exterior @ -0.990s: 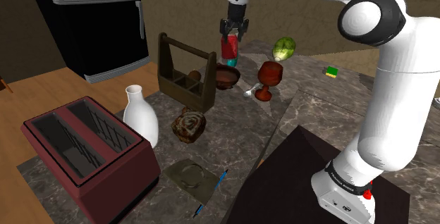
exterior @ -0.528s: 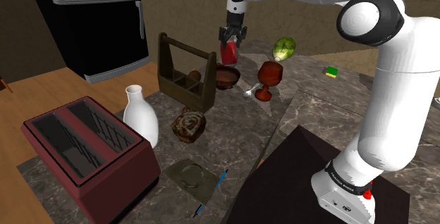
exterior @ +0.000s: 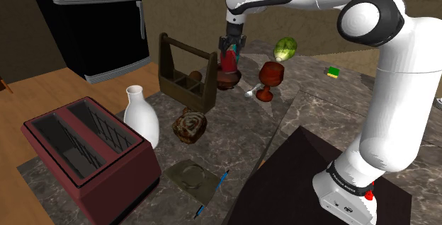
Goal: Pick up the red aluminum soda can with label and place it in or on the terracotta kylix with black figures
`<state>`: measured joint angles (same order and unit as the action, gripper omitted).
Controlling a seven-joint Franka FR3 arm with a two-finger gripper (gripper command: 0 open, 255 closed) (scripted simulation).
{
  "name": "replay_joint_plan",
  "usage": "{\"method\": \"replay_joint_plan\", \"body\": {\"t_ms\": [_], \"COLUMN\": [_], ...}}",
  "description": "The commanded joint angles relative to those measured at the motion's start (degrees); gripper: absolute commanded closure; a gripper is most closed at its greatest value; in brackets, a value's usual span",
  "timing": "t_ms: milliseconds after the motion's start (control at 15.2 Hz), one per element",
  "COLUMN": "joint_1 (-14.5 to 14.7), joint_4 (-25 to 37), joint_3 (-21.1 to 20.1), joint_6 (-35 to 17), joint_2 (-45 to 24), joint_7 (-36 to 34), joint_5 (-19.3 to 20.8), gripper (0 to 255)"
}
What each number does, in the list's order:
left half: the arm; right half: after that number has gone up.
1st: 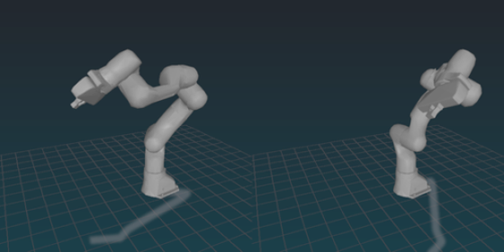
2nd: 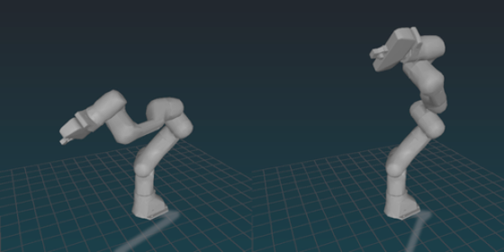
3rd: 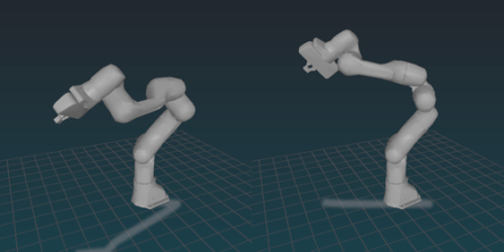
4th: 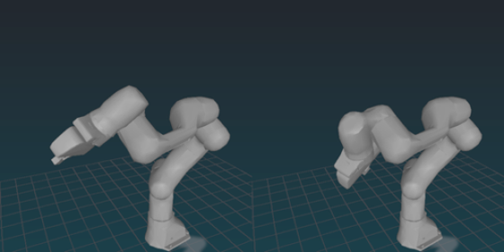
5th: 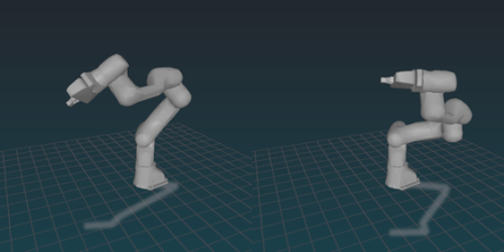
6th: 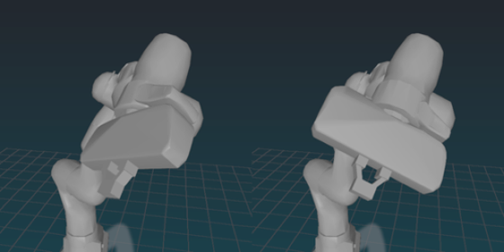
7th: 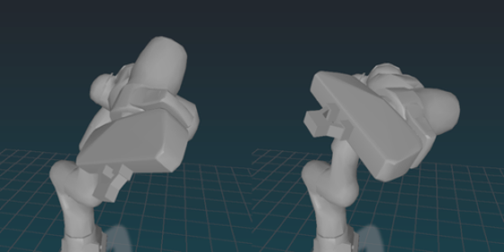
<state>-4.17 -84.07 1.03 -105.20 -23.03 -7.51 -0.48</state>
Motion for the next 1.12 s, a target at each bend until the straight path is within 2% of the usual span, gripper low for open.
{"method": "replay_joint_plan", "body": {"t_ms": [0,594,660,990,1056], "joint_1": [0.0,0.0,0.0,0.0,0.0], "joint_4": [-1.2,-2.1,-2.1,-2.1,-0.5], "joint_3": [0.0,0.0,0.0,0.0,0.0], "joint_6": [-1.5,-2.6,-2.6,-2.6,-0.7], "joint_2": [-0.2,-0.4,-0.4,-0.4,-0.2], "joint_7": [0.0,0.0,0.0,0.0,0.0], "joint_5": [0.0,0.0,0.0,0.0,0.0], "gripper": [255,255,0,0,0]}}
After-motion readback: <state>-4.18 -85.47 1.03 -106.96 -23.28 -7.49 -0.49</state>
